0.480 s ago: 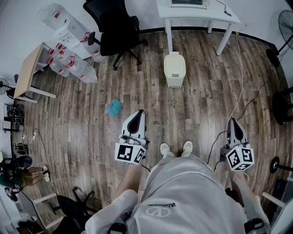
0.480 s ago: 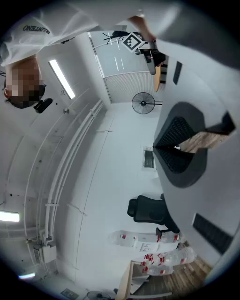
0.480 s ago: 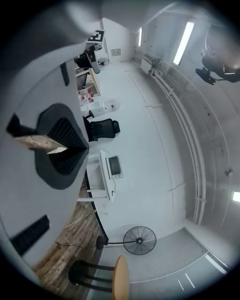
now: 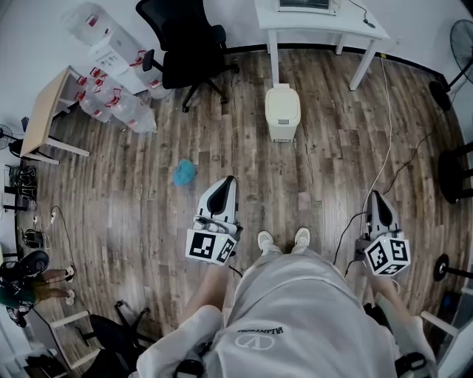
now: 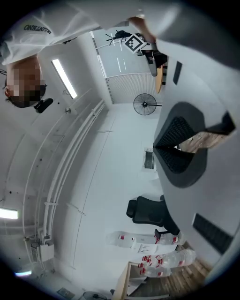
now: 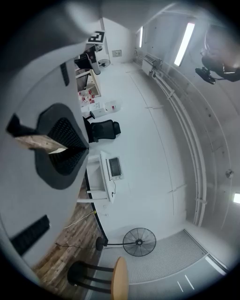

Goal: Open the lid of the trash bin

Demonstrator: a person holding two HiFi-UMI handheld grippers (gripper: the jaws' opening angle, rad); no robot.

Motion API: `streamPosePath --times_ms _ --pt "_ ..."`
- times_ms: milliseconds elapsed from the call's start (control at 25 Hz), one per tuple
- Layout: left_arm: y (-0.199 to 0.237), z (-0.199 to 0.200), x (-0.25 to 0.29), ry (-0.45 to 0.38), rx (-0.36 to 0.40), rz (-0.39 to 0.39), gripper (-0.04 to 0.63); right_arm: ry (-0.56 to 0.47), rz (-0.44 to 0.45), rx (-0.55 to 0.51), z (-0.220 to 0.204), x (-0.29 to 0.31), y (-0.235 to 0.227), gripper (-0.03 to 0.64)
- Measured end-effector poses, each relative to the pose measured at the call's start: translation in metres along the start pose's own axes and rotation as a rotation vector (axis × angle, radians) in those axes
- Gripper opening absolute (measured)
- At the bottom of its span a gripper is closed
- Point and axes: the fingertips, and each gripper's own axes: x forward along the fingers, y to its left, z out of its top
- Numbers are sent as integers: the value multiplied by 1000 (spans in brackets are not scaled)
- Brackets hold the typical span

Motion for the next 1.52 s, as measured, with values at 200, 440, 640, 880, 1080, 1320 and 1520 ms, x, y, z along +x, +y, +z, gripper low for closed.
streamPosePath --times_ms 200,440,640,880,1080,1320,1520 --pt "7 1 -3 -9 -5 -9 -3 -3 15 -2 3 6 13 15" --pt "24 -1 -12 -9 -13 -21 -3 -12 3 -14 1 11 36 16" --pt "33 -3 -14 -7 -24 -59 -3 -16 -5 -19 -3 17 56 17" --pt "44 -8 -20 4 -32 -94 -3 -18 -7 -28 -11 20 82 17" --pt "42 -13 -13 5 -37 -105 -3 -20 -13 -26 -13 24 80 17" --pt "39 -14 5 15 -37 -107 -3 -15 -8 -17 -10 39 69 16" --pt "36 -17 30 20 -26 -92 -3 -15 16 -6 -6 61 53 17"
